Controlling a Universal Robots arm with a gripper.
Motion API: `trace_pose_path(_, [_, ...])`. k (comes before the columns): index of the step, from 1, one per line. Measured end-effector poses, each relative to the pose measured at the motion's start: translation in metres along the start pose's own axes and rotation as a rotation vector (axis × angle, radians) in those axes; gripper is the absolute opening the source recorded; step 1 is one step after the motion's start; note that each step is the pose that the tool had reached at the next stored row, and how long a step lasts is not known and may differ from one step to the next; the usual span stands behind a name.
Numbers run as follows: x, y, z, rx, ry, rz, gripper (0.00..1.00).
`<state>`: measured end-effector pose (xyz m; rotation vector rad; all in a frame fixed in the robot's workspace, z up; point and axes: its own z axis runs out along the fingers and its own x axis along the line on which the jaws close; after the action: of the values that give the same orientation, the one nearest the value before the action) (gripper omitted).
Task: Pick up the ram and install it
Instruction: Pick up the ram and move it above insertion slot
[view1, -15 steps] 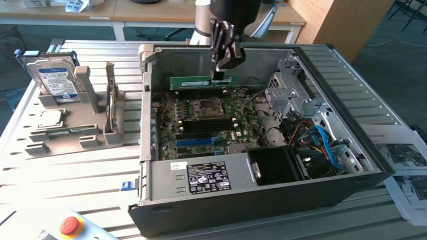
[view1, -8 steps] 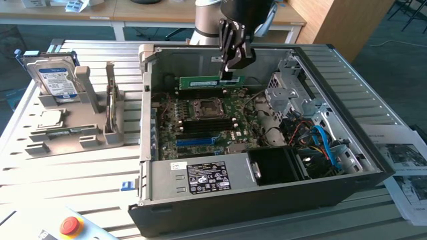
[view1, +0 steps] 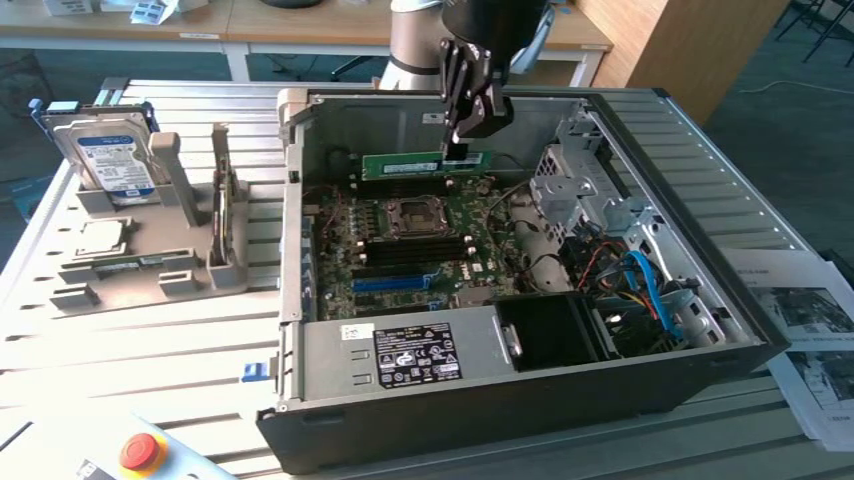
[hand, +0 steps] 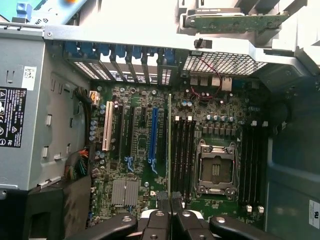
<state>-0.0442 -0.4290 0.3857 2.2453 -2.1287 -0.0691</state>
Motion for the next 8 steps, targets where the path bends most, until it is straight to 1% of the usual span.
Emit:
trace_pose_path(4, [-0.0014,0.0001,0.0002,-0.0001,0.0002,0.000,0.12])
trace_pose_path(8, [-0.0057,-0.0003,0.0011,0.0000,-0.0001,0.000,0.12])
